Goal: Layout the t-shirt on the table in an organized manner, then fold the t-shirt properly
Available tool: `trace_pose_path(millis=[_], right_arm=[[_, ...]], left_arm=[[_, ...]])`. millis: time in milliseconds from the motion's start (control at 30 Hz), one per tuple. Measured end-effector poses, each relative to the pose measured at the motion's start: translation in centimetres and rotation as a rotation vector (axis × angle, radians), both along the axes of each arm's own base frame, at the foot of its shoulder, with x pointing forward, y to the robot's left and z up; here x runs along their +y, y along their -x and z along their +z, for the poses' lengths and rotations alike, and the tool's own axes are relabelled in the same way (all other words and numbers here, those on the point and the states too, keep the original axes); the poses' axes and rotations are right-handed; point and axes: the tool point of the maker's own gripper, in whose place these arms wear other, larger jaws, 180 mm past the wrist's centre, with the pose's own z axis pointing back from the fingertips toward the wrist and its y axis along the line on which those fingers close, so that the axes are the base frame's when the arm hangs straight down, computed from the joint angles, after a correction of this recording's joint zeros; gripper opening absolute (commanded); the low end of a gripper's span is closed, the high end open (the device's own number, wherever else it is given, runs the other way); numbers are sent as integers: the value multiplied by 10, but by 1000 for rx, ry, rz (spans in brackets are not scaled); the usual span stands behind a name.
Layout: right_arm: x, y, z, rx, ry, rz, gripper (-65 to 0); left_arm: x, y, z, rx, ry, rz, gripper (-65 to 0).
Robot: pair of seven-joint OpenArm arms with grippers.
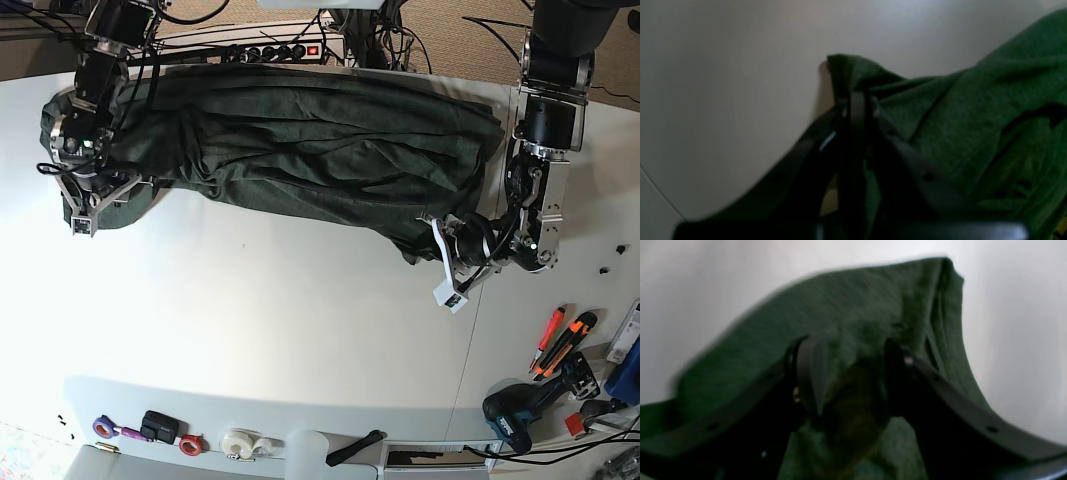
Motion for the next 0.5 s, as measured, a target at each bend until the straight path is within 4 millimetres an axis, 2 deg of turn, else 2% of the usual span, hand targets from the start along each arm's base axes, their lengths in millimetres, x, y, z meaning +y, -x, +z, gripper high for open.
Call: trace_pose_path(millis=[133,300,500], right_arm=[[-6,-6,-10,-30,-8,-14,-376],[-13,-19,-18,-56,-36,-31,-376],[-25,-32,-20,-70,-57,-96,-376]], left_arm=[[6,0,-1,10,-9,13,-650],[27,-1,-1,10,-48,34,-650],[46,-1,-2,21,-81,63,-650]])
